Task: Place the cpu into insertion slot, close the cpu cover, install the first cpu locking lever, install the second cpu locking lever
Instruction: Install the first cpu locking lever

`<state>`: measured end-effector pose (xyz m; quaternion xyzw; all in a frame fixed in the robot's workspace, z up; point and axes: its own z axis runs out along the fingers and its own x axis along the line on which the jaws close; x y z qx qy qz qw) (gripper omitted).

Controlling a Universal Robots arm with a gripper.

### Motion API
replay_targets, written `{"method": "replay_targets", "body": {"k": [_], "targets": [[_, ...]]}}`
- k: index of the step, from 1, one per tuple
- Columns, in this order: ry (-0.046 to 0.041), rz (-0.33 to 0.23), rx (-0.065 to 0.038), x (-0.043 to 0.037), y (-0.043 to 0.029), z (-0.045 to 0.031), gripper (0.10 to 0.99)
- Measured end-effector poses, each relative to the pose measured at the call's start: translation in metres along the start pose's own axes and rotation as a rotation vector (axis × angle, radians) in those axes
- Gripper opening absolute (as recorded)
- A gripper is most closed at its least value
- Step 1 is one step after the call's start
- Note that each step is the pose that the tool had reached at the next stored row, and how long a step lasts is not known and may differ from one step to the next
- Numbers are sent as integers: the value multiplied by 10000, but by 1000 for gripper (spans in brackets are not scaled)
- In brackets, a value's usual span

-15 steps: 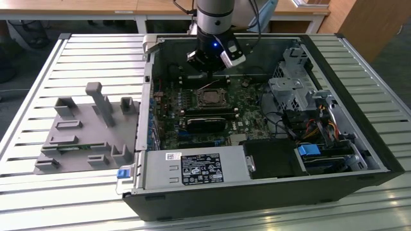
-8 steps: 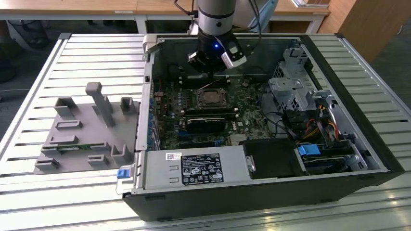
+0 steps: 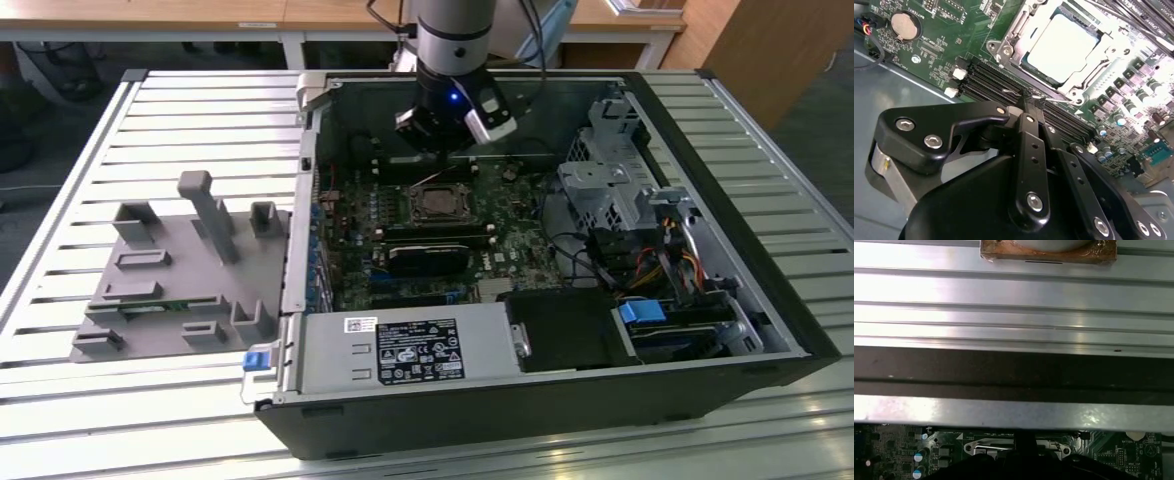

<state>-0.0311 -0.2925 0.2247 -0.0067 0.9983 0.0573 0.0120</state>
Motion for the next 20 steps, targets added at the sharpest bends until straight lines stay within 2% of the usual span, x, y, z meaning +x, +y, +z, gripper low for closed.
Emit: {"method": "replay_targets", "body": {"k": [9, 20], "targets": [[0, 0, 1, -53, 1, 50, 106], [-1, 0, 0, -88, -5, 176, 106]]}}
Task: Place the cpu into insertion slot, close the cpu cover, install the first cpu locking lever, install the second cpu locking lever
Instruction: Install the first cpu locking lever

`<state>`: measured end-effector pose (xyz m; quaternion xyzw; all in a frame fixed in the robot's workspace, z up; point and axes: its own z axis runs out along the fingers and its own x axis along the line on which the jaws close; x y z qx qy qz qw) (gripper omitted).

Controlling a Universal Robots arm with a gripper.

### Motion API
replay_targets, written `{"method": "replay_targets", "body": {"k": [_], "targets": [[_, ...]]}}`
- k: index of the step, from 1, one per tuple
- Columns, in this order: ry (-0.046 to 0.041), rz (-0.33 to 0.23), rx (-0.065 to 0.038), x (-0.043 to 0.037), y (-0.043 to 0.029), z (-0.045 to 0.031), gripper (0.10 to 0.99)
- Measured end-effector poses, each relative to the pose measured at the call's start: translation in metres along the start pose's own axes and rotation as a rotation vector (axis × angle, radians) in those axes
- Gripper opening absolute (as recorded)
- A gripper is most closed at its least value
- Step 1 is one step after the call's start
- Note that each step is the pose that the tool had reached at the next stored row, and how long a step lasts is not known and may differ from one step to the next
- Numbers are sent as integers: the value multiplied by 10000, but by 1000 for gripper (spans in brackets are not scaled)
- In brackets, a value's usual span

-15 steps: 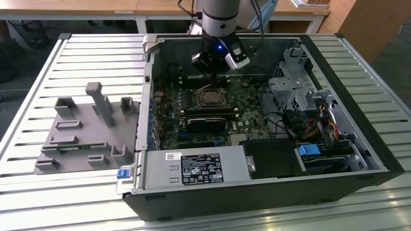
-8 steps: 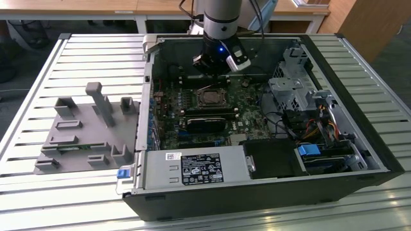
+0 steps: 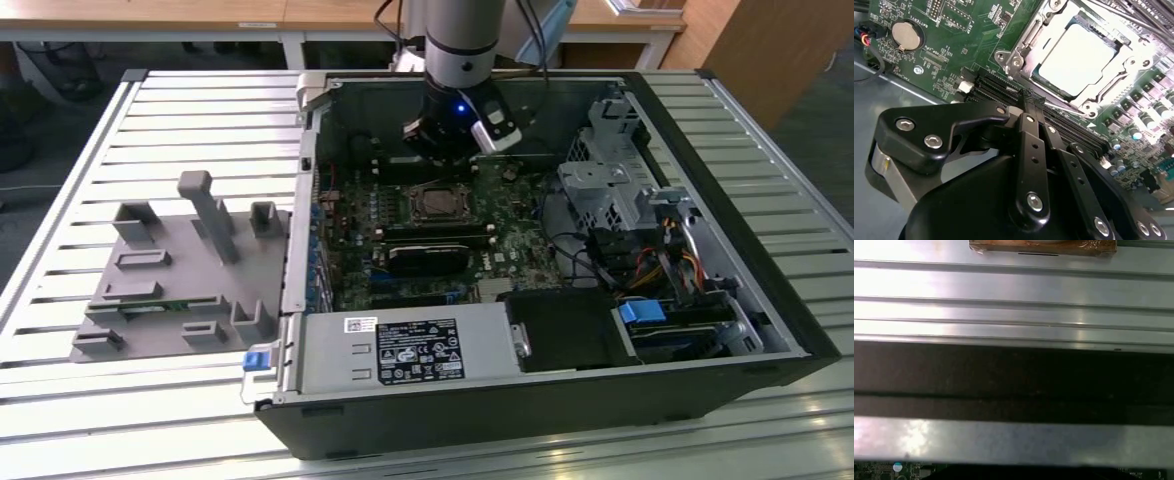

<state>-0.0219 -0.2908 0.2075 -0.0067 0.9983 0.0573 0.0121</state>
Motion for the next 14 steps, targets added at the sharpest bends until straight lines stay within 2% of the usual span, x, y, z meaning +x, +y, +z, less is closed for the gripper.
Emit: {"method": "replay_targets", "body": {"k": [7, 14], "targets": [[0, 0, 0, -7, -3, 70, 106], [0, 0, -1, -9, -3, 75, 106]]}}
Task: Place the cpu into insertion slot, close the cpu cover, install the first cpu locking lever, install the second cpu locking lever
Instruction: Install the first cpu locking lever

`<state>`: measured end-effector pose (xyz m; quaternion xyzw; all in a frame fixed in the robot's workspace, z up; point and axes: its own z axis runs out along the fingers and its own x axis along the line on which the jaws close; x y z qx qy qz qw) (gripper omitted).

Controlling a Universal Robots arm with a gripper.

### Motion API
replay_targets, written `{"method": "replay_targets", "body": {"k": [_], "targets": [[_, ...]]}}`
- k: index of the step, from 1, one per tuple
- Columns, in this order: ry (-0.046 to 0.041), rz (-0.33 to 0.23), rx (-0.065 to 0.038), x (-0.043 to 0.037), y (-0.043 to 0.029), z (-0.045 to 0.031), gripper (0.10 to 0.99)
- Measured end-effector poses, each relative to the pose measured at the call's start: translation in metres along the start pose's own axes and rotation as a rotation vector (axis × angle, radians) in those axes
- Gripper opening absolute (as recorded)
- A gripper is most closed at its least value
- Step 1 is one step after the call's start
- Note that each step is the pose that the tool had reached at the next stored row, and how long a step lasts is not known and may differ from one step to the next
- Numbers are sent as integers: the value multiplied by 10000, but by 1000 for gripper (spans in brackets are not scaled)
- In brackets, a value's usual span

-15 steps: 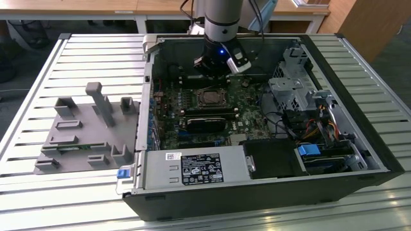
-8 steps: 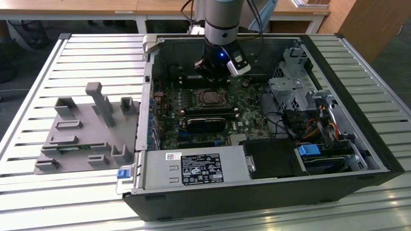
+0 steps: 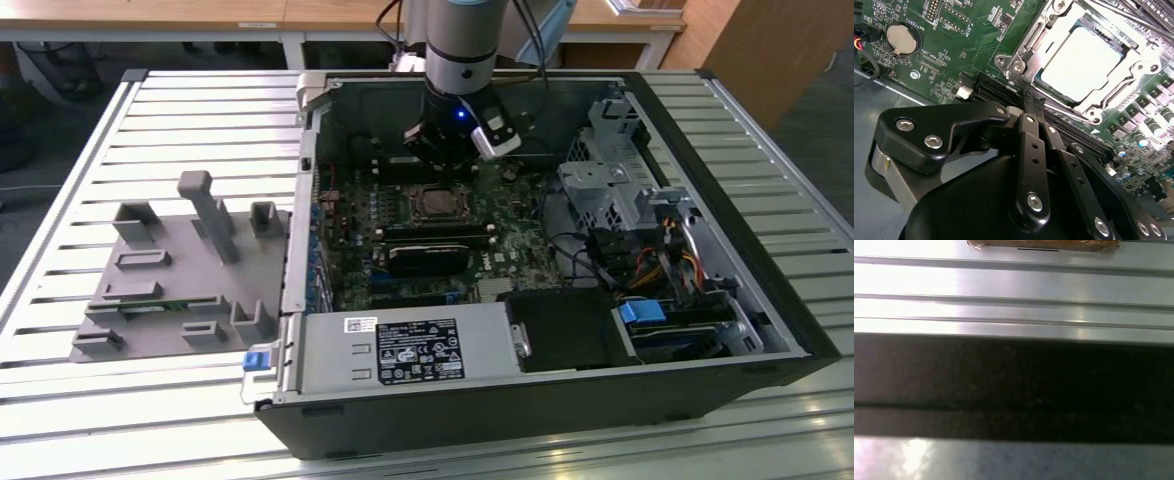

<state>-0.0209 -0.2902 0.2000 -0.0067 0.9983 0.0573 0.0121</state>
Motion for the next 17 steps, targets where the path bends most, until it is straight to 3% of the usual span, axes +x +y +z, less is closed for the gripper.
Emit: {"method": "replay_targets", "body": {"k": [7, 13, 17], "targets": [[-1, 0, -1, 0, 1, -7, 106], [2, -2, 113, -2, 6, 15, 106], [3, -3, 123, -2, 6, 16, 106]]}}
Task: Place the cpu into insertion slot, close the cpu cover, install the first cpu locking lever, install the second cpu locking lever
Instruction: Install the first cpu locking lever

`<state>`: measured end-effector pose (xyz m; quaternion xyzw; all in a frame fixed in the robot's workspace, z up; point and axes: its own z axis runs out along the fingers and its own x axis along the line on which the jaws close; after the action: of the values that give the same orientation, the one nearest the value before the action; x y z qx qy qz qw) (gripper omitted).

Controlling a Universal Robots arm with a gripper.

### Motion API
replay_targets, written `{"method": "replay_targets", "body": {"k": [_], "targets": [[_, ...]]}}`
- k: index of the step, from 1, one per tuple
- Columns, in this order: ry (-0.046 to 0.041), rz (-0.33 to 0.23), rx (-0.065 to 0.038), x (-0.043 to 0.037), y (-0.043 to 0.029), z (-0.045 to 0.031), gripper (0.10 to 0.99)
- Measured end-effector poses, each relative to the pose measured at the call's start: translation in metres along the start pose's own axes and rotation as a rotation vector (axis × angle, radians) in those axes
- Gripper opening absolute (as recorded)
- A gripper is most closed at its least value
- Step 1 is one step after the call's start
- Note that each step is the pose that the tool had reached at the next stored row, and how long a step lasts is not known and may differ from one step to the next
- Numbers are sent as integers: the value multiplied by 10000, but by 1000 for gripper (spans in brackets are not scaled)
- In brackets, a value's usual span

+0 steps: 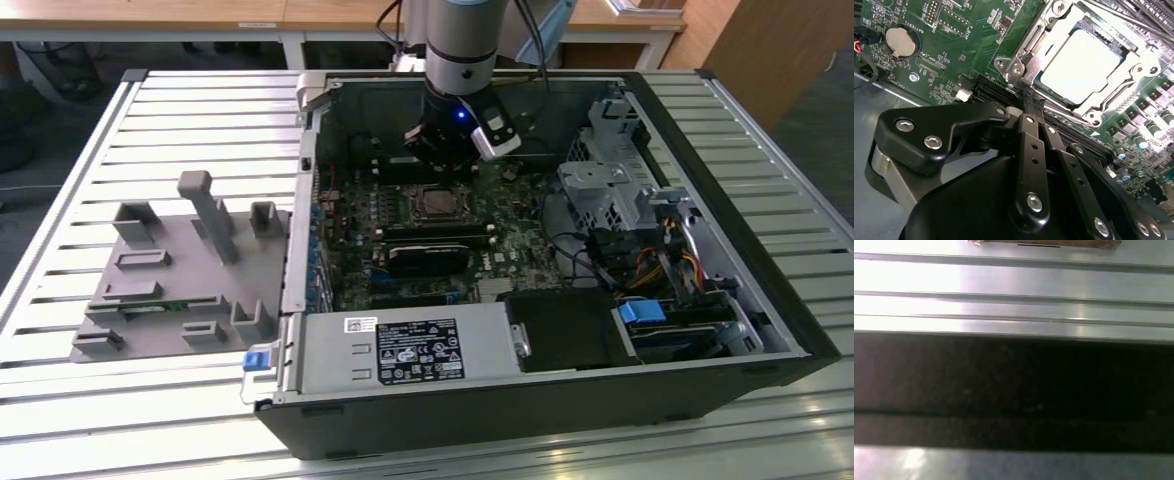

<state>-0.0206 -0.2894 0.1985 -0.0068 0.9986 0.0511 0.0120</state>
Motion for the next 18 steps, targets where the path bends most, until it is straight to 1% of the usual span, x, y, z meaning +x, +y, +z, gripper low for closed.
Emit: {"method": "replay_targets", "body": {"k": [5, 8, 14, 18], "targets": [[0, 1, -1, -1, 3, -21, 106], [-2, 0, 5, -1, 3, -21, 106], [1, -1, 81, -1, 2, -15, 106], [3, -3, 161, 0, 1, -6, 106]]}}
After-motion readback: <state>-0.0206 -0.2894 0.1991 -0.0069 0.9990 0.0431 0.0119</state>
